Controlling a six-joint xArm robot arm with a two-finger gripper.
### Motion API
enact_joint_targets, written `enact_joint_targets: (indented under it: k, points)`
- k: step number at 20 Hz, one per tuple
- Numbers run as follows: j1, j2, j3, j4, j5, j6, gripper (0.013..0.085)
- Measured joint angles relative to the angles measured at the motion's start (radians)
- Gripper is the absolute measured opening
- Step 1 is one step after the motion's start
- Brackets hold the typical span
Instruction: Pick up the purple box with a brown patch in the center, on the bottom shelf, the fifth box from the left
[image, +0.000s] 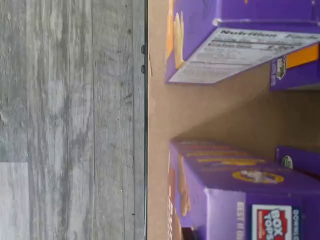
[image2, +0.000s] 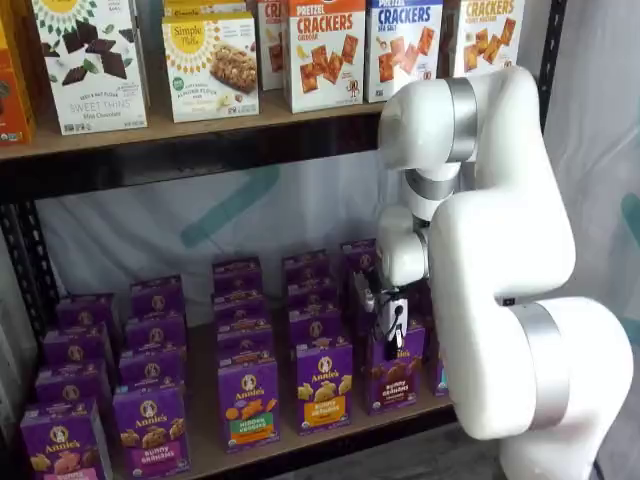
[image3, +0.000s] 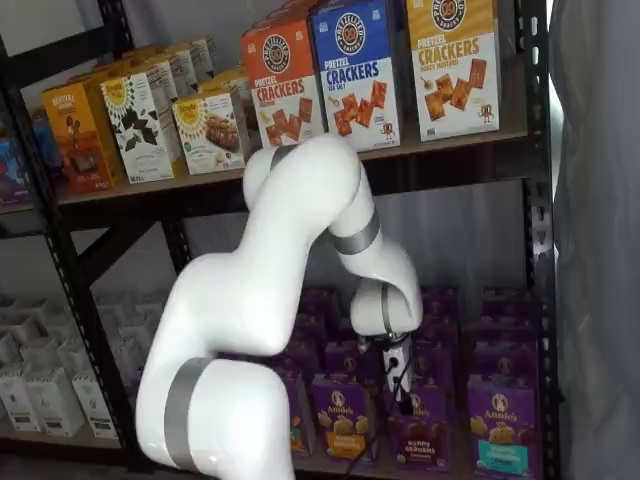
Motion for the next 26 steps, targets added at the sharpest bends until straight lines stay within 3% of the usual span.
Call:
enact_joint_targets:
  k: [6, 10, 16, 22, 26]
  points:
    - [0.007, -0.044, 0.06, 0.012, -0.003, -0.003, 0.029]
    - [0.01, -0.097, 0.139, -0.015, -0.013, 0.025, 0.029]
    - [0.02, -0.191, 0.27, 0.002, -0.018, 0.022, 0.029]
    - [0.026, -0.28, 0.395, -0.059, -0.055, 0.087, 0.029]
    - [0.037, -0.341, 0.47, -0.062, -0.065, 0.102, 0.029]
